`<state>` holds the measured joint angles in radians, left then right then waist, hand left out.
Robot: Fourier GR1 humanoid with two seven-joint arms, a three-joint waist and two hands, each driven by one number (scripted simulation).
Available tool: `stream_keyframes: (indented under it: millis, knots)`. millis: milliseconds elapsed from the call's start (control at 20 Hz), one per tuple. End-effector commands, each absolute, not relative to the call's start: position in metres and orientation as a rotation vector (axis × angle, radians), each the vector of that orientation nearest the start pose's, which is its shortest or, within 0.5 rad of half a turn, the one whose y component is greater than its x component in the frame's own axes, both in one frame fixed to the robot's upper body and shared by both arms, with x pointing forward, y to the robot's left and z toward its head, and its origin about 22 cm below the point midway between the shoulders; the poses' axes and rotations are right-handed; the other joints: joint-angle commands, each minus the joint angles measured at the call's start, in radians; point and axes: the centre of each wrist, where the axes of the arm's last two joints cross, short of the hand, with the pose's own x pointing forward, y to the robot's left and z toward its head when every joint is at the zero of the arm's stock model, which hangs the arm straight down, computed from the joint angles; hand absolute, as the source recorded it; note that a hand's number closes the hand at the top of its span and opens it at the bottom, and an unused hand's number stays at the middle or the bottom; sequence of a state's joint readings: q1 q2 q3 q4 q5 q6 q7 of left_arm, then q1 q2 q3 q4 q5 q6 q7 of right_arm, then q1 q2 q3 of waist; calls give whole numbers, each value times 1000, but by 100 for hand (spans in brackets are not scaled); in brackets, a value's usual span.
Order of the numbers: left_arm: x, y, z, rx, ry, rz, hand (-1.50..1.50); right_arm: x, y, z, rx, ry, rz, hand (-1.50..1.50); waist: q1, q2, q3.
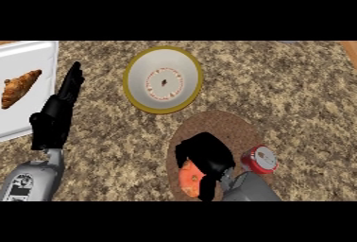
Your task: Pick the squash from the placemat and place it in the bowl
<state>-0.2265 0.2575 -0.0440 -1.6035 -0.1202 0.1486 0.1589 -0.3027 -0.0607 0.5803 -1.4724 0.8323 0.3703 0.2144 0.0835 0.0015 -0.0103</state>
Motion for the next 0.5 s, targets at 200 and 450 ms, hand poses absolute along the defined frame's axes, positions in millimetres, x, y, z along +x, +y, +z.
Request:
stream_keyframes:
  millis: [200, 450]
  knots:
    - [294, 236, 80, 288, -1687, -259, 0, 241, -36, 61, -390, -1469, 1281, 150, 57, 2, 11]
    - [298, 234, 79, 282, -1669, -270, 0, 235, -23, 89, -451, -1622, 1012, 150, 56, -1, 11]
